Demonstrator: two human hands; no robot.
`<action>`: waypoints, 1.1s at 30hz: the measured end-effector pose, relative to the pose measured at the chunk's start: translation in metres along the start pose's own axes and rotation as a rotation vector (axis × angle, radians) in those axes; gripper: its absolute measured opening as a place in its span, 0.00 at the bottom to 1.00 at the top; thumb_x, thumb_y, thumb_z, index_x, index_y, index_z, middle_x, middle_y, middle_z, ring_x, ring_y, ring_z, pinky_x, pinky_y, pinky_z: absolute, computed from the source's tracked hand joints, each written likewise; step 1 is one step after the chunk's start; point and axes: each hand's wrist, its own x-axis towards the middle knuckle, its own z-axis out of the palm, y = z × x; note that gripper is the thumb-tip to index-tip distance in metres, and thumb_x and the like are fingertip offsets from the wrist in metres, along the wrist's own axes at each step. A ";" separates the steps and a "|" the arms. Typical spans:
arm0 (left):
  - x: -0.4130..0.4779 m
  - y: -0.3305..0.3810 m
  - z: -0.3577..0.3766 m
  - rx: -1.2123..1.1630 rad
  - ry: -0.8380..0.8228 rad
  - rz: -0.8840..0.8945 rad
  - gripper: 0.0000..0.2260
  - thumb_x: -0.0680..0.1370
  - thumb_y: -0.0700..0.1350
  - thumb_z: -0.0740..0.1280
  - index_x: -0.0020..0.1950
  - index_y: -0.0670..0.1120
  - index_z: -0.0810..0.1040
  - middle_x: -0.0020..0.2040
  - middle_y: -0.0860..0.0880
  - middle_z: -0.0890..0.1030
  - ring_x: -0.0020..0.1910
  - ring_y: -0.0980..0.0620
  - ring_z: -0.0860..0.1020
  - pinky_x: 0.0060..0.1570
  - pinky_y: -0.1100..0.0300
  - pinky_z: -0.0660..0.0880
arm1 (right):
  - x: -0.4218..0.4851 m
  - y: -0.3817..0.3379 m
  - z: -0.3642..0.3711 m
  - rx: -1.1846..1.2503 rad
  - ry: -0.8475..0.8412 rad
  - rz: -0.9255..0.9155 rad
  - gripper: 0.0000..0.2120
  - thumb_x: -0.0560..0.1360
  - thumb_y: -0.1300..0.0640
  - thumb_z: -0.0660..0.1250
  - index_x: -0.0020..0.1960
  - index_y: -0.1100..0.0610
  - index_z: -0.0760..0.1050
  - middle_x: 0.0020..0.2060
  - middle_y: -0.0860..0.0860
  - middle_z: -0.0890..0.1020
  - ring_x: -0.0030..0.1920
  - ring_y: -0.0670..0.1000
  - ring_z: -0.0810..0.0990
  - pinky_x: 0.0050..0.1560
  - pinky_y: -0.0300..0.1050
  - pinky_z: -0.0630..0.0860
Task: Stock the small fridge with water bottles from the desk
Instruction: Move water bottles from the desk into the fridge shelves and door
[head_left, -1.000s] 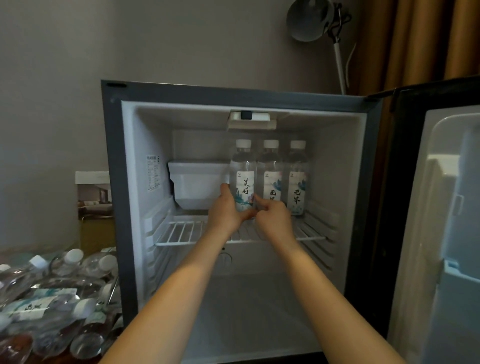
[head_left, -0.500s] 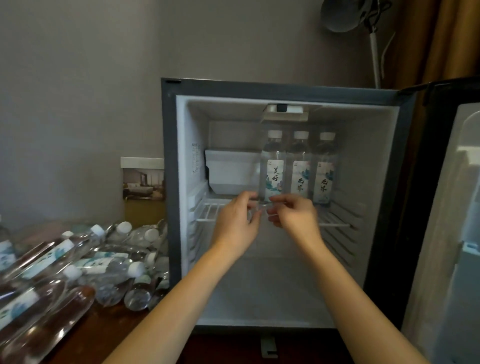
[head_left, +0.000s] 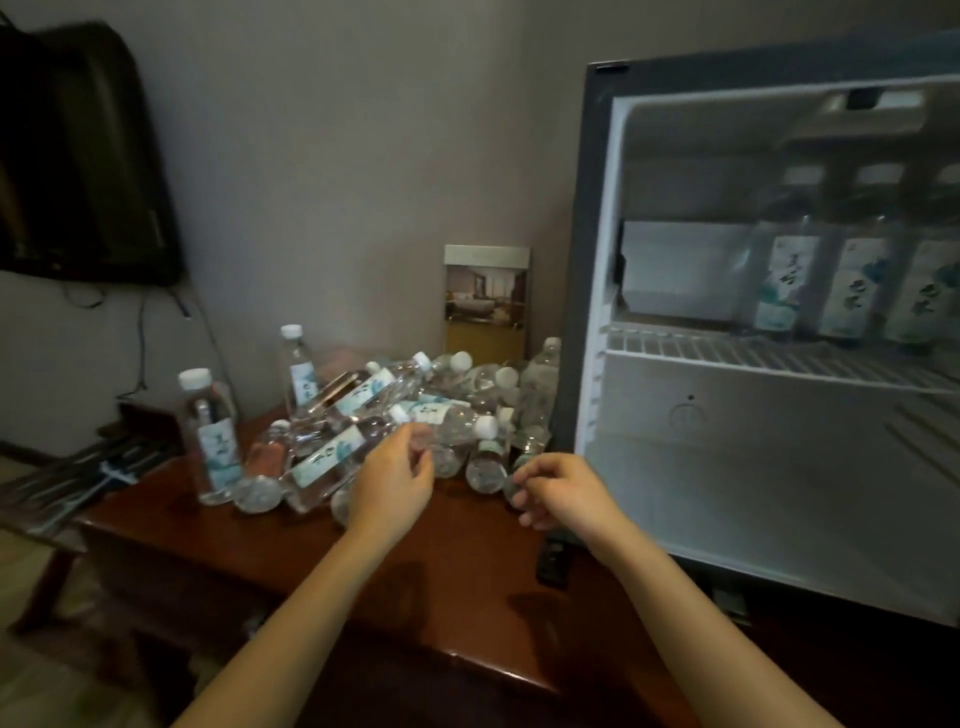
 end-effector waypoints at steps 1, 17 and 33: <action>0.001 -0.015 -0.005 0.058 -0.014 -0.066 0.11 0.76 0.40 0.64 0.58 0.44 0.75 0.49 0.48 0.79 0.49 0.48 0.78 0.46 0.57 0.73 | 0.004 0.002 0.010 -0.016 -0.022 0.009 0.14 0.75 0.69 0.53 0.42 0.56 0.74 0.31 0.51 0.79 0.25 0.47 0.77 0.27 0.37 0.72; -0.011 -0.104 -0.013 0.152 -0.219 -0.300 0.14 0.77 0.44 0.63 0.62 0.44 0.72 0.60 0.46 0.72 0.56 0.47 0.73 0.54 0.55 0.71 | 0.047 0.002 0.091 -0.040 -0.163 0.099 0.14 0.74 0.69 0.54 0.41 0.55 0.74 0.32 0.49 0.79 0.28 0.46 0.75 0.29 0.37 0.71; 0.020 -0.168 -0.023 0.316 -0.202 -0.249 0.25 0.72 0.48 0.71 0.66 0.48 0.68 0.60 0.48 0.74 0.58 0.47 0.74 0.55 0.50 0.74 | 0.121 -0.033 0.155 0.144 -0.113 0.096 0.17 0.78 0.53 0.62 0.64 0.59 0.66 0.47 0.55 0.78 0.38 0.51 0.78 0.34 0.42 0.76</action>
